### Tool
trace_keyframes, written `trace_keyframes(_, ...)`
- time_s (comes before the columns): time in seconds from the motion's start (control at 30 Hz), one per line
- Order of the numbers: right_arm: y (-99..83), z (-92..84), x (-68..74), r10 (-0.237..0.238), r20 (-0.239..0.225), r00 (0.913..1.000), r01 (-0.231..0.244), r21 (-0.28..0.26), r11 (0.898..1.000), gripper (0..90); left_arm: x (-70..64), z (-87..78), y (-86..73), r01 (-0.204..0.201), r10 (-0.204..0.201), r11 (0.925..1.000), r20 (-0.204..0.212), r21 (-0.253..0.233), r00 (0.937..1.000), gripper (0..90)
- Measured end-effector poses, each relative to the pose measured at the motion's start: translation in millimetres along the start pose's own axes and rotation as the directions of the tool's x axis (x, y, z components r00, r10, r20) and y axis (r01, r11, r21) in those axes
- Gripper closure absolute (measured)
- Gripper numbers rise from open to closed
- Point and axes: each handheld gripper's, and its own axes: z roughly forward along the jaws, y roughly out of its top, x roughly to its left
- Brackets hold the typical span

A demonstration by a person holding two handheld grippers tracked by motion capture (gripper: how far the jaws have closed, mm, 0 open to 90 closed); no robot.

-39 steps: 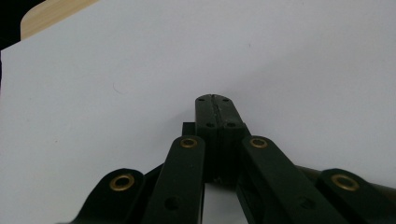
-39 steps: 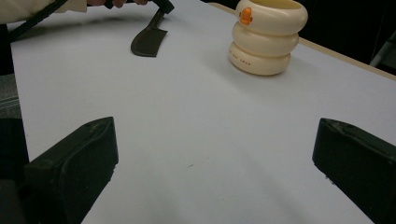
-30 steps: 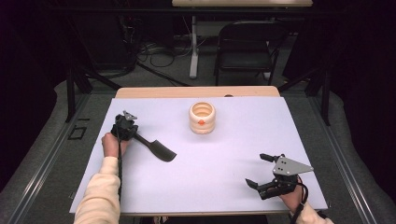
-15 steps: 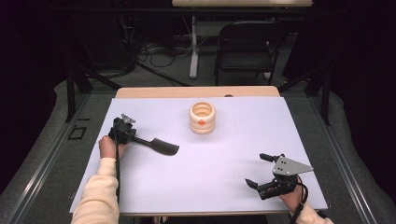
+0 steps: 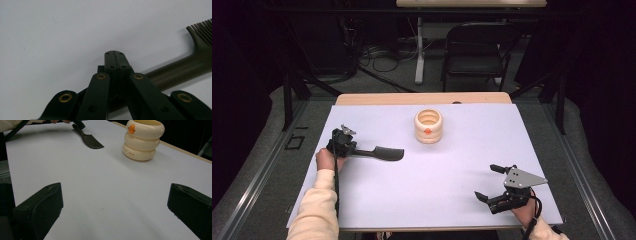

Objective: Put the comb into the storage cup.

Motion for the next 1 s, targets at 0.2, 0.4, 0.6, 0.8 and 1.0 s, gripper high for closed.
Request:
trace_keyframes(0.2,0.0,0.1,-0.2,0.0,-0.001,1.0,0.0,0.0,1.0,0.0,-2.3,-4.7,-2.2,0.005,-0.005,1.0,0.0,0.006,1.0,90.0)
trace_keyframes(0.4,-0.1,0.5,-0.5,-0.003,-0.004,1.0,0.003,0.002,1.0,0.0,-2.8,-5.9,-5.2,0.003,-0.003,0.9997,0.003,0.024,1.0,90.0)
trace_keyframes(0.6,-0.1,0.8,-0.4,-0.002,-0.004,1.0,0.002,0.004,1.0,0.0,-4.0,-9.0,-9.1,0.005,-0.005,0.9994,0.013,0.034,0.9999,90.0)
trace_keyframes(0.8,0.1,0.9,-0.4,-0.004,-0.004,1.0,0.004,0.004,1.0,0.0,-4.4,-12.2,-13.2,0.011,-0.012,0.9989,0.021,0.046,0.9997,90.0)
trace_keyframes(1.0,0.1,1.0,-0.5,-0.005,-0.005,1.0,0.005,0.004,1.0,0.0,-6.4,-16.2,-16.2,0.008,-0.009,0.9985,0.028,0.055,0.9996,90.0)
